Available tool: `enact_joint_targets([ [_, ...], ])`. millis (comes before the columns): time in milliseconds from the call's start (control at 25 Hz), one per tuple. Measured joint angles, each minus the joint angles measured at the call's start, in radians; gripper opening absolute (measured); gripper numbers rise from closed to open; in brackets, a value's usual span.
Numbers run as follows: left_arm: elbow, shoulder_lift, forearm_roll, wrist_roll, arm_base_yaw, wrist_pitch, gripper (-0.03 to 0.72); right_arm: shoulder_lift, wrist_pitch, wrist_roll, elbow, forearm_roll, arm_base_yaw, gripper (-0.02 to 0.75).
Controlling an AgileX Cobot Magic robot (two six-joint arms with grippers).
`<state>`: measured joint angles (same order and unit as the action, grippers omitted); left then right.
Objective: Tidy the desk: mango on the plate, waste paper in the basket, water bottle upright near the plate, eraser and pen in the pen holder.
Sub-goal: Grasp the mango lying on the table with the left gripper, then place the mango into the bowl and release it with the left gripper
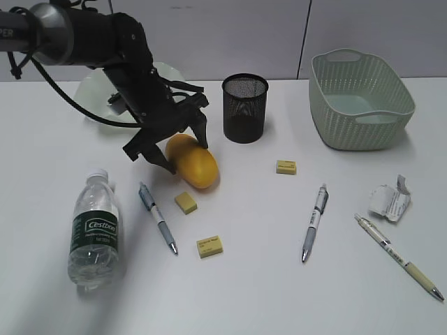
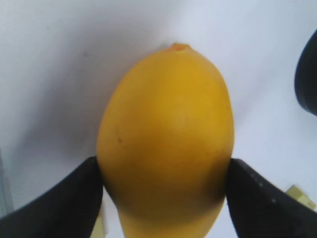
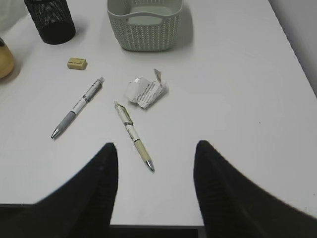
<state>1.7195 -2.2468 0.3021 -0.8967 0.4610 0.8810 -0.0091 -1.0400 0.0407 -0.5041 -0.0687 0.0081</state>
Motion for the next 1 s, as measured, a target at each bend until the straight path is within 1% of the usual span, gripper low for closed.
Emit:
enact_joint_targets([
  [200, 0.001, 0.0, -0.004, 0.018, -0.003, 0.002, 0.566, 0.0, 0.0, 0.0, 0.0, 0.0, 0.0, 0.403],
  [360, 0.005, 0.0, -0.037, 0.032, -0.004, 0.016, 0.565, 0.0, 0.0, 0.0, 0.0, 0.0, 0.0, 0.403],
  [680, 0.006, 0.018, -0.136, 0.144, -0.006, 0.066, 0.565, 0.0, 0.0, 0.0, 0.0, 0.0, 0.0, 0.403],
  [840, 0.001, 0.031, -0.153, 0.222, -0.01, 0.083, 0.565, 0.0, 0.0, 0.0, 0.0, 0.0, 0.0, 0.403],
  [1000, -0.002, 0.055, -0.154, 0.262, -0.01, 0.091, 0.564, 0.0, 0.0, 0.0, 0.0, 0.0, 0.0, 0.403],
])
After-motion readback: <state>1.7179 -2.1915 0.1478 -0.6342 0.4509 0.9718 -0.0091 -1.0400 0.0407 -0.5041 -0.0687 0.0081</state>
